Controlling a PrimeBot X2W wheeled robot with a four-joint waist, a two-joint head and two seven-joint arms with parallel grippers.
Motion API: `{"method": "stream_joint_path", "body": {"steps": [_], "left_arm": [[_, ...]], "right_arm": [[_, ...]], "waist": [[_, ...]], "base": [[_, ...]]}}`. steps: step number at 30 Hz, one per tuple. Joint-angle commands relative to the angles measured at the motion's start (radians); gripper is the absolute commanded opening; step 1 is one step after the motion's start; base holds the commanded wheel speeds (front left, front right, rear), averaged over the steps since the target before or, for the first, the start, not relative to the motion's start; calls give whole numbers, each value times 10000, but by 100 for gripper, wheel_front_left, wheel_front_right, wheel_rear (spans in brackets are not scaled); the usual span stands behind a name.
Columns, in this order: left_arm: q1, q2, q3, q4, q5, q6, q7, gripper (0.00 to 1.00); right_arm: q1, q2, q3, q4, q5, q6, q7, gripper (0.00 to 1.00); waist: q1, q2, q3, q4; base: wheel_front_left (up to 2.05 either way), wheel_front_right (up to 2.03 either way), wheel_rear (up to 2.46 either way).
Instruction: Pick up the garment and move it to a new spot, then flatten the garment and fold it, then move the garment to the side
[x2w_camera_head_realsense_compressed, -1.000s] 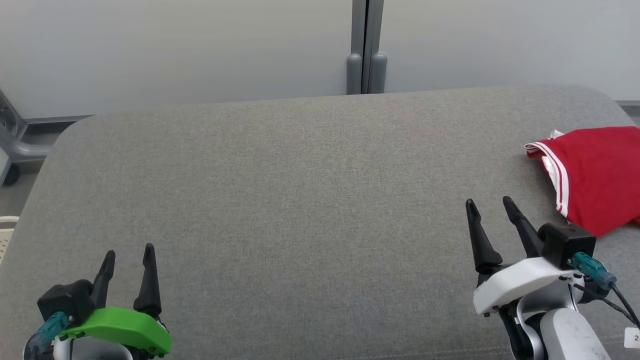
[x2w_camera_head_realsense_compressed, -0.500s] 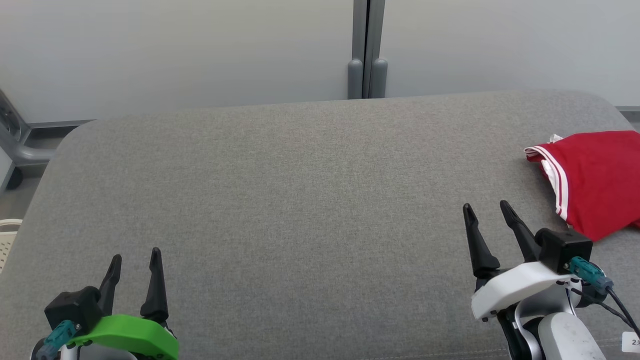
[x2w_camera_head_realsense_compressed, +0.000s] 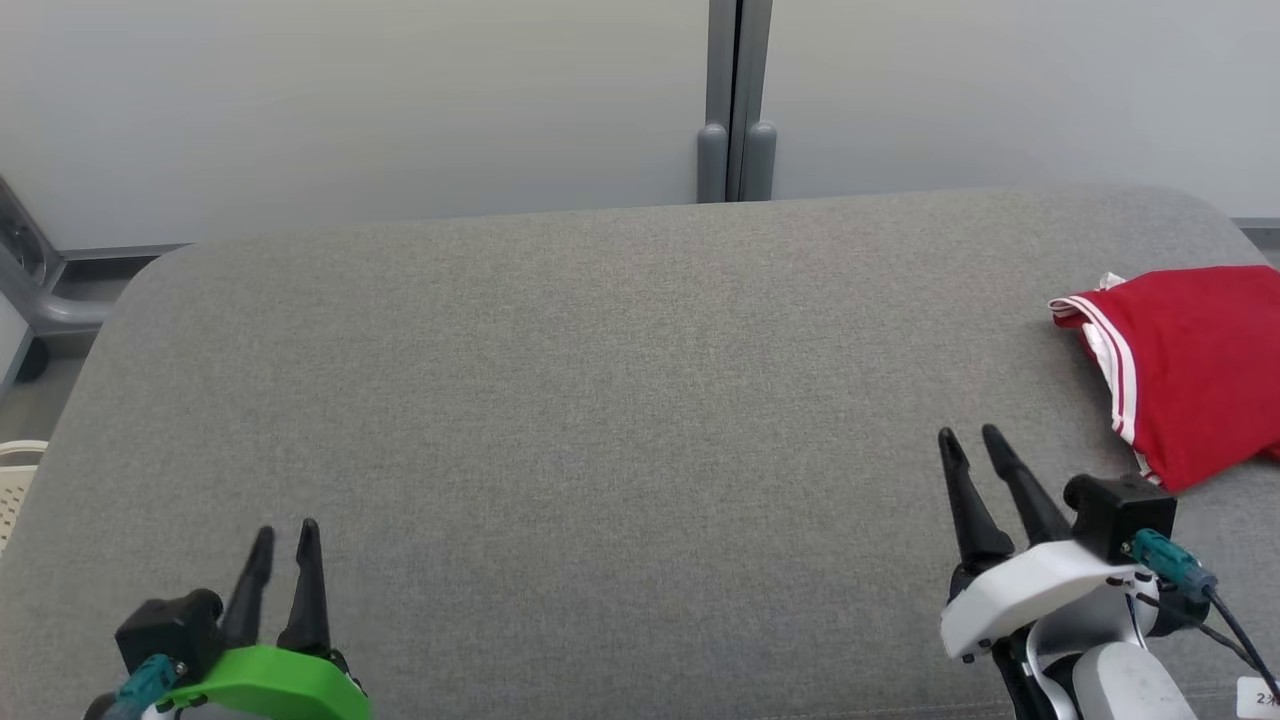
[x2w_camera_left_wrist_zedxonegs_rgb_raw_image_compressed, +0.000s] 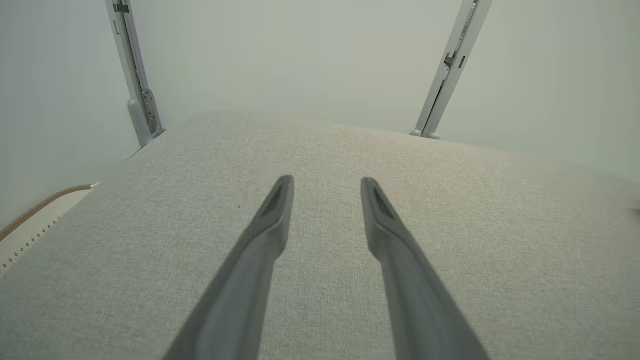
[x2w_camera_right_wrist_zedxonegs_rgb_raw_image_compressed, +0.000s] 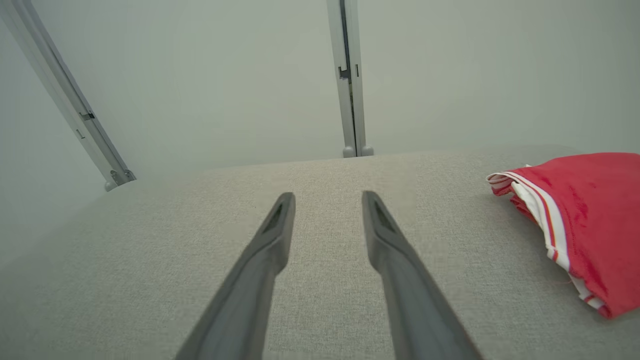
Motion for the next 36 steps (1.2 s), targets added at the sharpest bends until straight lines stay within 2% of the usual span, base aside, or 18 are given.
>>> {"method": "stream_joint_path", "body": {"steps": [1,23,36], "left_arm": [[-15,1,26,-25,-27,-12,4,0],[-442,-1135,1305,704,-2390,-1103,927,0],[-687,-1617,1970,915,-3480,-1619,1368,0]], "right_arm": [[-21,-4,-9,-14,32,0,2,0],[-182,5,-562,619,3767,-1,500,0],[-326,-3,-822,825,5511,-1,725,0]], "waist": [[0,0,1,0],[0,0,104,-35],[0,0,164,-55]], "base": [[0,0,0],[0,0,0],[0,0,0]]}}
